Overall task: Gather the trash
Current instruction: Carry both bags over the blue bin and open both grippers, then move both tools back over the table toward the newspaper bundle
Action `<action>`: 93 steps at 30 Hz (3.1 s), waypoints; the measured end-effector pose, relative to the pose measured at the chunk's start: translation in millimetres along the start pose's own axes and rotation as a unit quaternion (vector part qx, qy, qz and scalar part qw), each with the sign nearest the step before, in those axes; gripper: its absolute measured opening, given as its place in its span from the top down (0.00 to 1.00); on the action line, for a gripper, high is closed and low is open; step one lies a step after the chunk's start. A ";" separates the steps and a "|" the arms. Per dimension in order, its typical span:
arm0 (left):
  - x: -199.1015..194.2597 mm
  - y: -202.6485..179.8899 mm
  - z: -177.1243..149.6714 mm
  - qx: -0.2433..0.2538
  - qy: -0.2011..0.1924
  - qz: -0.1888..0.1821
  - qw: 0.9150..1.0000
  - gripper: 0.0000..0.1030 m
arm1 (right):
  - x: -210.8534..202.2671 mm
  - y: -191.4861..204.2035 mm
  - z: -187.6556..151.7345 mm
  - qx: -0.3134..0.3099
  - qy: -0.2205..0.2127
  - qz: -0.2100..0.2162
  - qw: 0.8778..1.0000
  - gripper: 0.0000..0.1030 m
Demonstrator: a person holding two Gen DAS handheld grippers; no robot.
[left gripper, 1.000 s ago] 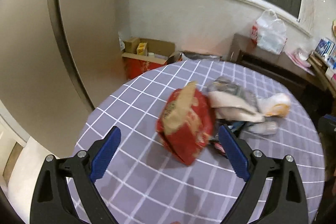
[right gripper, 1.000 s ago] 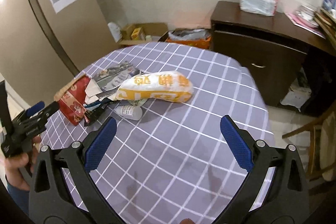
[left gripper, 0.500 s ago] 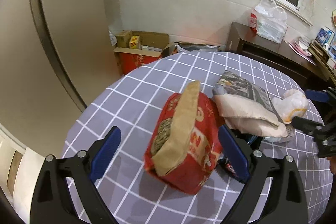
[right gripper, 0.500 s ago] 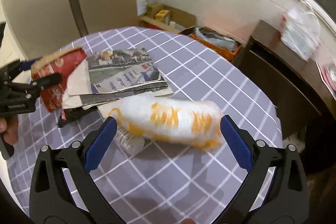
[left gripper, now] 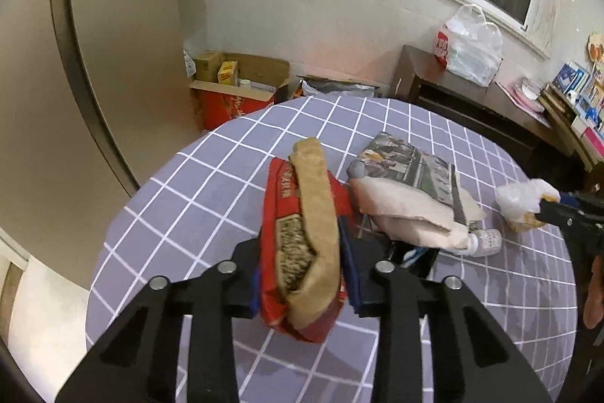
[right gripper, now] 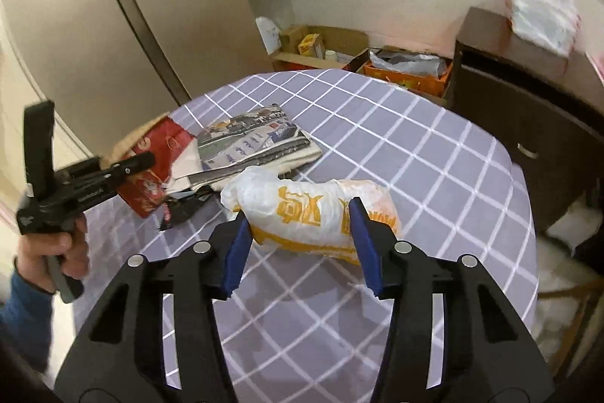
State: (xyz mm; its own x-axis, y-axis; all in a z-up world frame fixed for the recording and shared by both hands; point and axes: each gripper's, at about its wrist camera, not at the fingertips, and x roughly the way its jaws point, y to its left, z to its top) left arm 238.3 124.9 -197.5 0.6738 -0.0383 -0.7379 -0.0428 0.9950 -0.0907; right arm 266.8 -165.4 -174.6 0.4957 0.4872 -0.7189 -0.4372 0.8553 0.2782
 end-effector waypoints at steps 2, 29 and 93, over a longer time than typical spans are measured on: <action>-8.1 1.7 -2.3 -0.004 -0.006 0.005 1.000 0.70 | -10.5 -5.8 -6.6 0.020 -0.007 0.006 1.000 0.52; -125.8 -198.8 -21.1 0.120 -0.076 -0.155 0.978 0.71 | -204.1 -110.8 -92.7 0.229 -0.181 0.005 0.956 0.52; -98.3 -349.8 -50.3 0.204 -0.066 -0.208 0.954 0.09 | -238.2 -154.3 -145.2 0.329 -0.177 -0.158 0.914 0.06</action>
State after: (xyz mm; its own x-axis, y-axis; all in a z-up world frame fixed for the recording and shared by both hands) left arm 150.0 -224.0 -126.9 0.6575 -0.4535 -0.6017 0.5224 0.8499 -0.0697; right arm 107.3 -439.1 -138.8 0.7813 0.1242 -0.6117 0.2588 0.8273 0.4985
